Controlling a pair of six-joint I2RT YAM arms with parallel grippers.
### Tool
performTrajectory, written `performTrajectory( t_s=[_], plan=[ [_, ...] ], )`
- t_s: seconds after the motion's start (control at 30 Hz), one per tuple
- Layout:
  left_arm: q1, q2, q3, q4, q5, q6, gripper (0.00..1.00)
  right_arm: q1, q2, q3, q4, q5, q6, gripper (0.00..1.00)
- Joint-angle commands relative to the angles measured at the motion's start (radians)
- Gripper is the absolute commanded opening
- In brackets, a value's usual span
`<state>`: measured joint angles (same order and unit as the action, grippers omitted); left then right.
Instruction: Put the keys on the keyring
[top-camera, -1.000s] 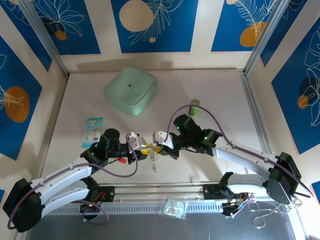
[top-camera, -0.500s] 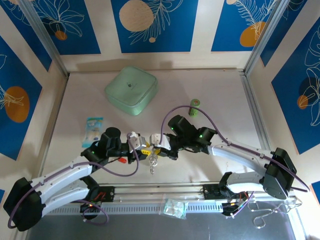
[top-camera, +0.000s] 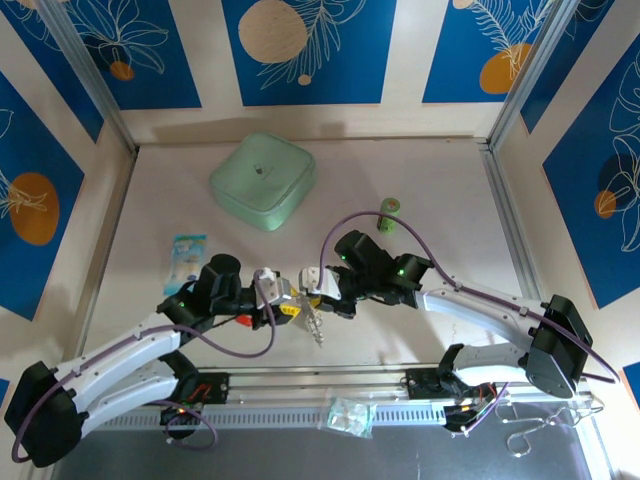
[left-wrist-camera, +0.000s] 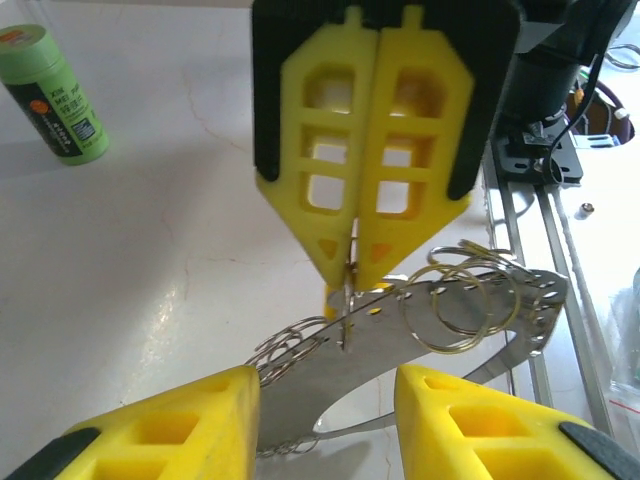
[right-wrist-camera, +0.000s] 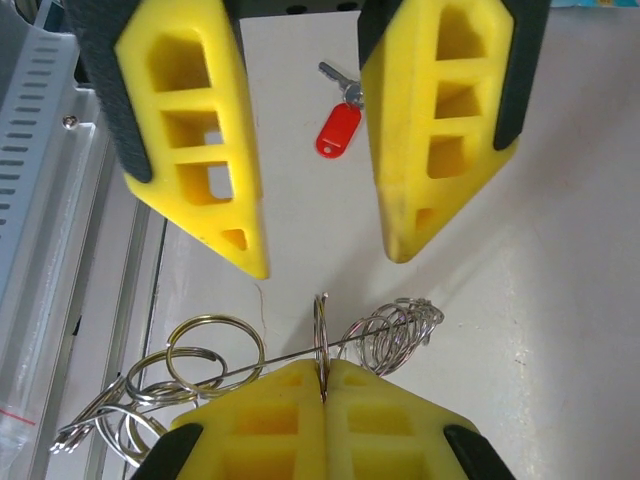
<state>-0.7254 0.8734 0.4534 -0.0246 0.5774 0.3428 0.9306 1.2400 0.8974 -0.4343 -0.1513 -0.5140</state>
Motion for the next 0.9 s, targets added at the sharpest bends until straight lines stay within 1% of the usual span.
performTrajectory(
  t_s=[0.0,0.13,0.4,0.57,0.7,0.73,0.77,0.8,0.83,0.87],
  plan=[
    [-0.011,-0.003,0.036,-0.02,0.065,0.03,0.39,0.016,-0.004,0.033,0.015,0.008,-0.01,0.0],
    [-0.01,0.017,0.038,0.003,0.061,0.024,0.37,0.034,0.008,0.046,0.02,0.015,-0.009,0.0],
    [-0.012,0.054,0.05,0.027,0.052,0.01,0.28,0.063,0.032,0.074,0.018,0.032,-0.013,0.0],
    [-0.011,0.053,0.053,0.026,0.048,0.006,0.18,0.076,0.045,0.086,0.002,0.051,-0.023,0.0],
    [-0.012,0.044,0.049,0.033,0.053,0.006,0.03,0.06,0.018,0.065,0.025,0.024,0.006,0.0],
    [-0.012,0.041,0.045,0.041,0.057,0.004,0.0,0.046,0.0,0.049,0.045,-0.007,0.027,0.06],
    [-0.012,0.036,0.037,0.056,0.061,-0.001,0.0,0.022,-0.024,0.02,0.076,-0.043,0.053,0.17],
    [-0.011,0.033,0.028,0.076,0.062,-0.008,0.0,0.002,-0.046,-0.008,0.109,-0.077,0.079,0.25],
    [-0.012,0.024,0.014,0.104,0.065,-0.016,0.0,-0.023,-0.073,-0.046,0.152,-0.117,0.108,0.32],
    [-0.012,0.016,0.0,0.134,0.071,-0.021,0.0,-0.043,-0.097,-0.083,0.192,-0.153,0.138,0.35]
  ],
)
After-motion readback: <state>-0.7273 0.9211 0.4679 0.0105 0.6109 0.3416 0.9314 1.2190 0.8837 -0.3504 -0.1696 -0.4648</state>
